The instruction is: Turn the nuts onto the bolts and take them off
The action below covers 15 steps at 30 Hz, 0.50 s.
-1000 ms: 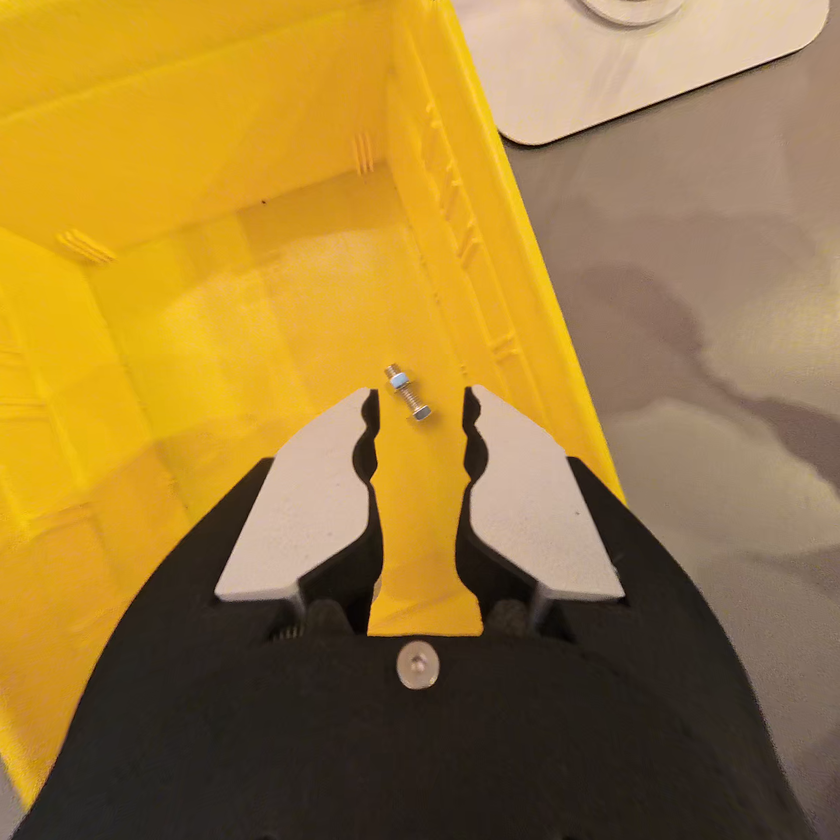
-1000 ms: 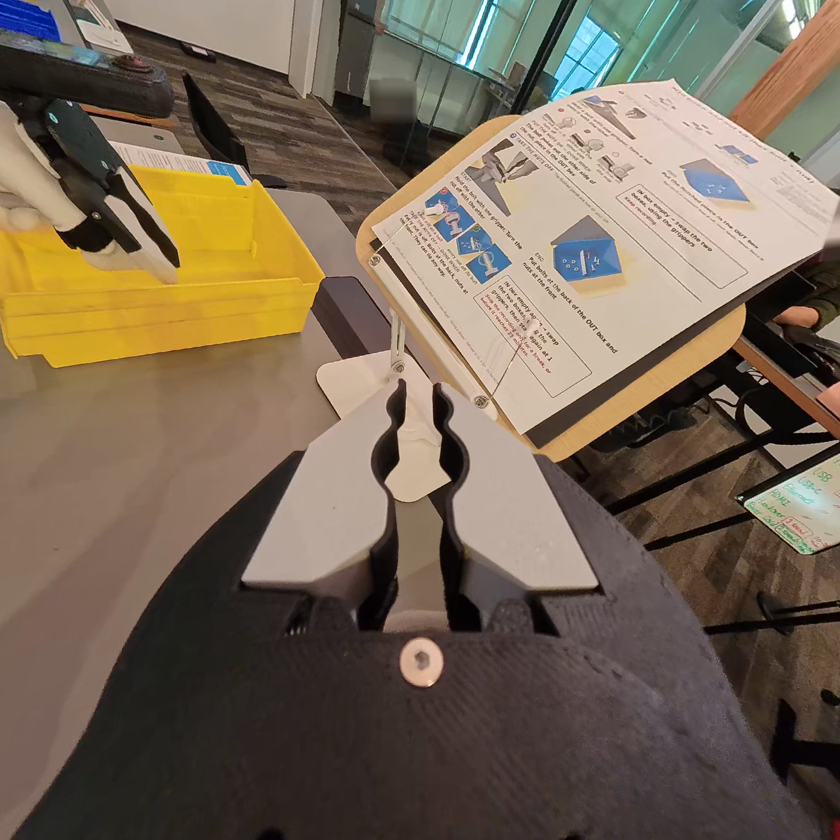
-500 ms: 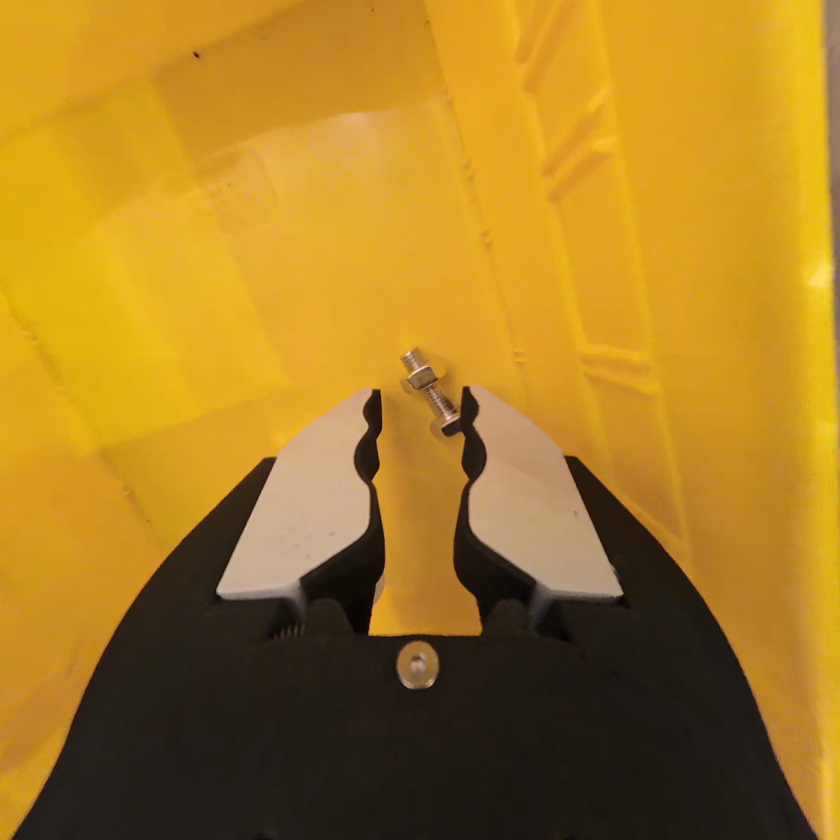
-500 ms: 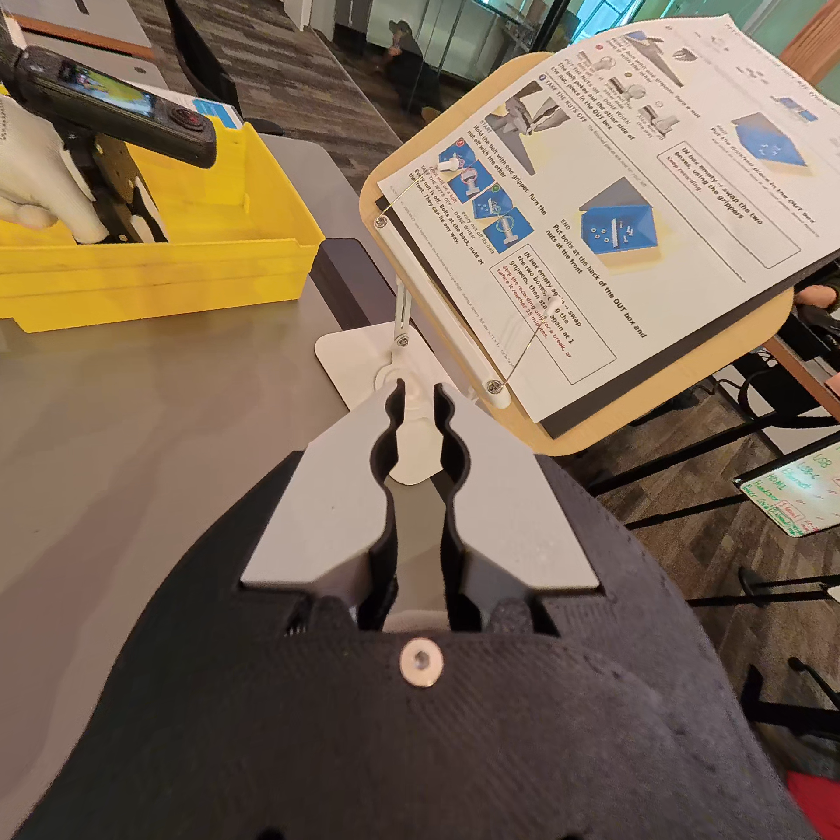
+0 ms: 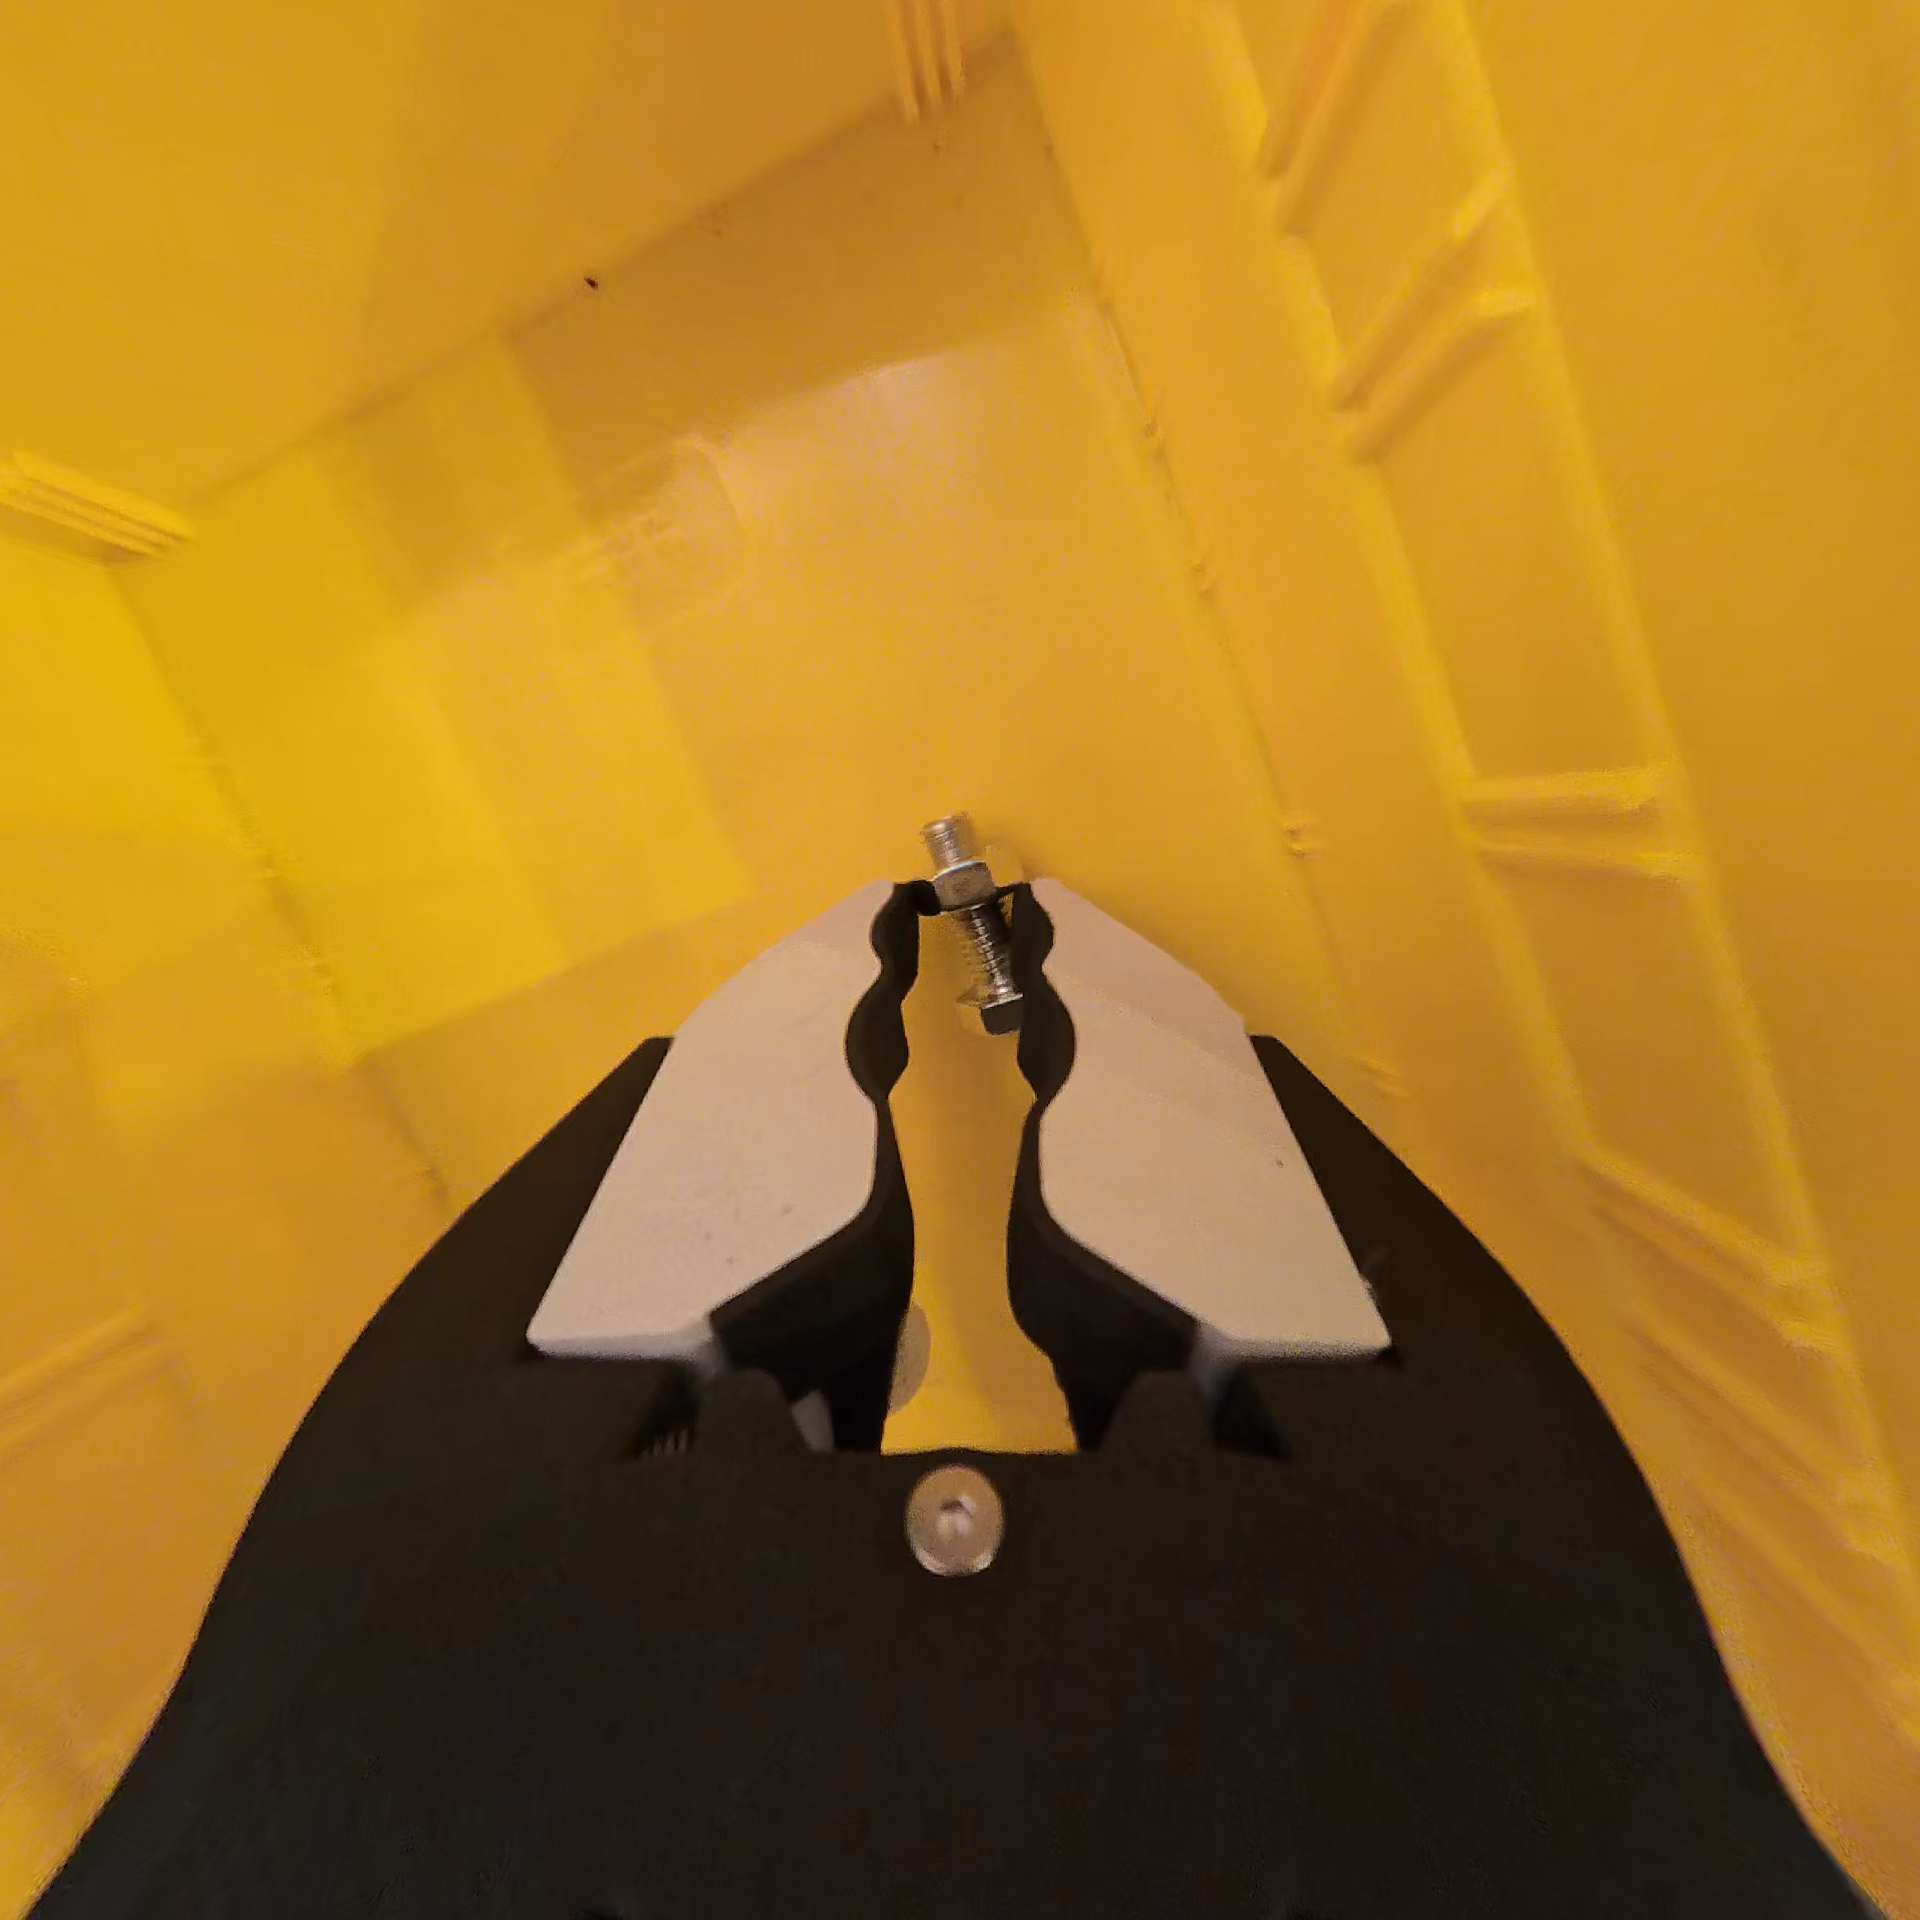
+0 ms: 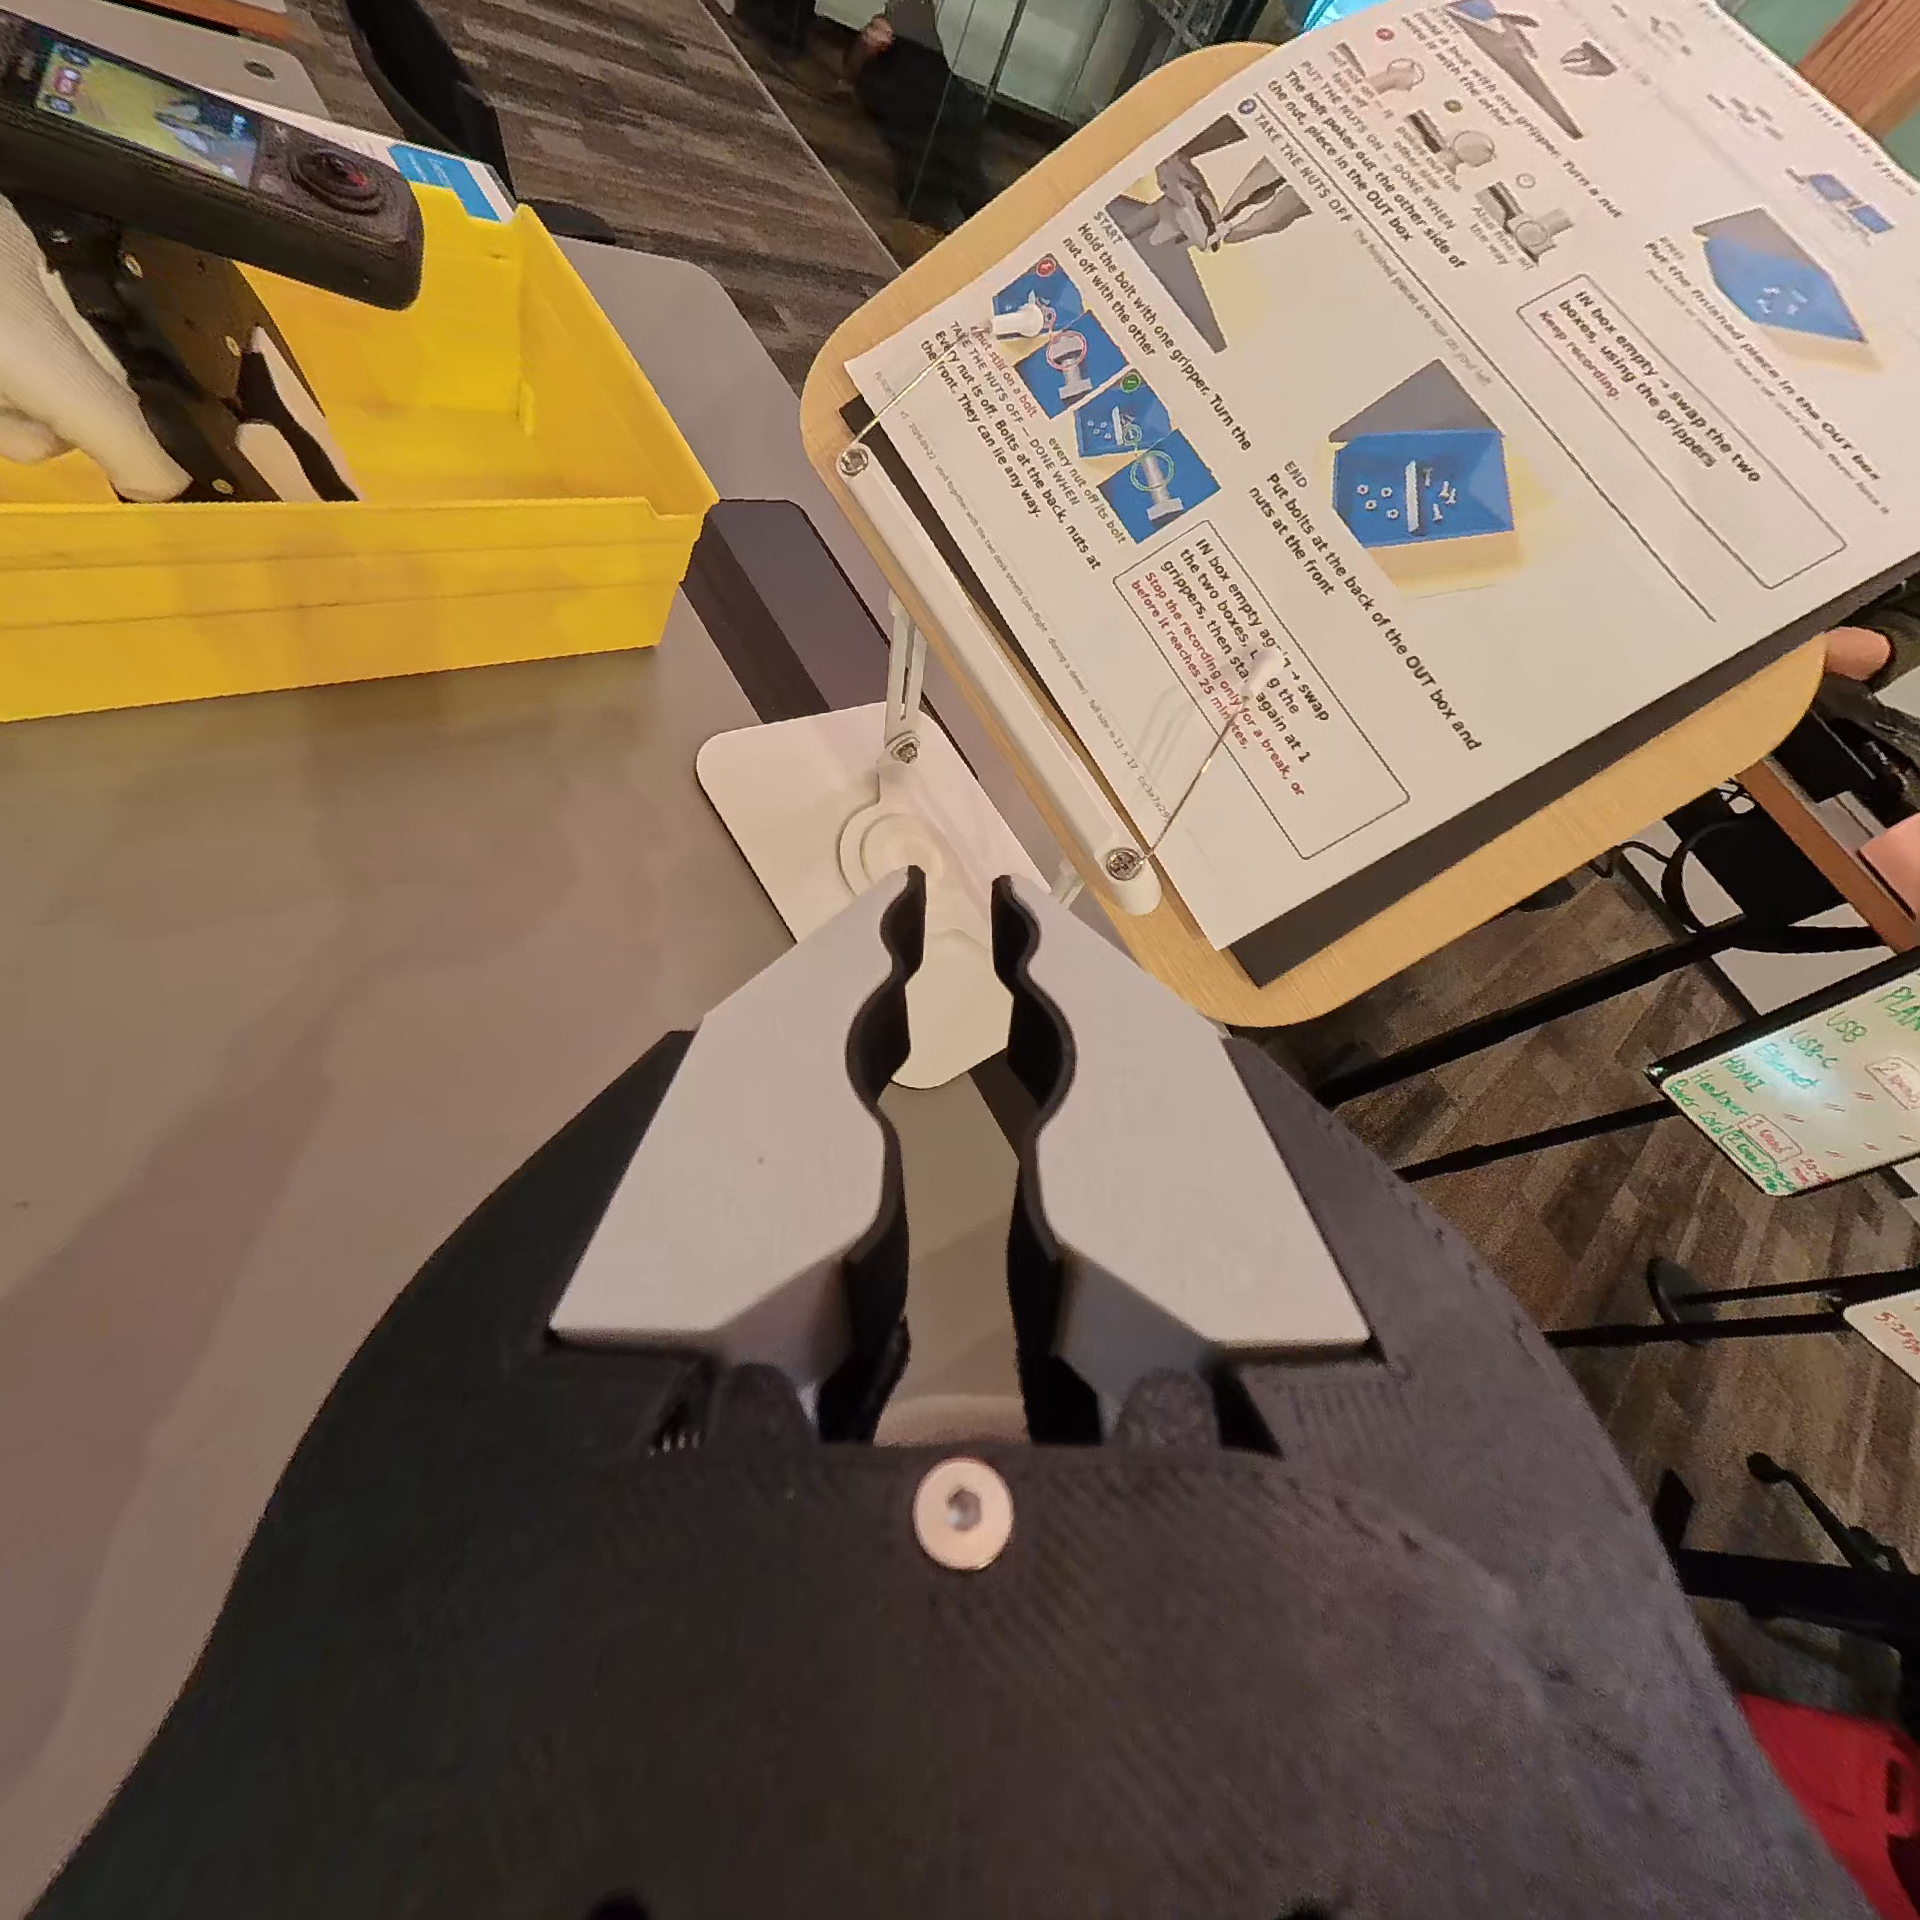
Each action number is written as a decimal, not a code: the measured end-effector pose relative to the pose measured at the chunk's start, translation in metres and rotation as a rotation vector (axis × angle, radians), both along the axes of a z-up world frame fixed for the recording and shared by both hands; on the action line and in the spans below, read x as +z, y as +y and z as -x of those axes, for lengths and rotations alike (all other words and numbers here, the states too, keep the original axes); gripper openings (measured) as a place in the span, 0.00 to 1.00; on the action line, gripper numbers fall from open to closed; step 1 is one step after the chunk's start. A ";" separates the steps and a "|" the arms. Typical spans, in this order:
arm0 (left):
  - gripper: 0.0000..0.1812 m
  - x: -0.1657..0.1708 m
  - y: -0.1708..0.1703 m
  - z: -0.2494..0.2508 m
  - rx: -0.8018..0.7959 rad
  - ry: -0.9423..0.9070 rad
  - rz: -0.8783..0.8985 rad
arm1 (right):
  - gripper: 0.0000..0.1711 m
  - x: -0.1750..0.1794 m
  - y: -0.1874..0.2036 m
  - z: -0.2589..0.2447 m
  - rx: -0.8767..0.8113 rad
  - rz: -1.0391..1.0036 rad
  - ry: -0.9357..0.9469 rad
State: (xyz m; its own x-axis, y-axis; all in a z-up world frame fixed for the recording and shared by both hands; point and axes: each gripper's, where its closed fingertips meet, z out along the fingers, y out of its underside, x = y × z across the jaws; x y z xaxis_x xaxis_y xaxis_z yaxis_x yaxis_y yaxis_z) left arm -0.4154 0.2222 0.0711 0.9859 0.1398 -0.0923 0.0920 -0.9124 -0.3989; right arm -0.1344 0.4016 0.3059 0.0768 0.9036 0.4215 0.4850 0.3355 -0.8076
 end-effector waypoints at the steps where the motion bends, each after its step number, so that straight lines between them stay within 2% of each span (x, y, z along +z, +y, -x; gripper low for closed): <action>1: 0.10 0.002 0.001 0.001 0.006 -0.002 -0.028 | 0.06 0.000 -0.002 0.002 0.006 0.000 0.002; 11: 0.09 0.048 0.010 0.019 0.015 0.116 -0.393 | 0.06 -0.005 -0.031 0.036 0.107 -0.009 0.008; 15: 0.10 0.100 0.012 0.024 -0.002 0.264 -0.556 | 0.06 0.001 -0.048 0.055 0.171 0.038 0.091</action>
State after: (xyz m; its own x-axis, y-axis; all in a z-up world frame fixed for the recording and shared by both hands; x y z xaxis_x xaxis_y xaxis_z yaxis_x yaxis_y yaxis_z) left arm -0.4394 0.2339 0.1714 0.9399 0.2353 -0.2475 -0.0766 -0.5610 -0.8242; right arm -0.1889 0.3538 0.3073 -0.0435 0.9219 0.3851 0.3482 0.3753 -0.8590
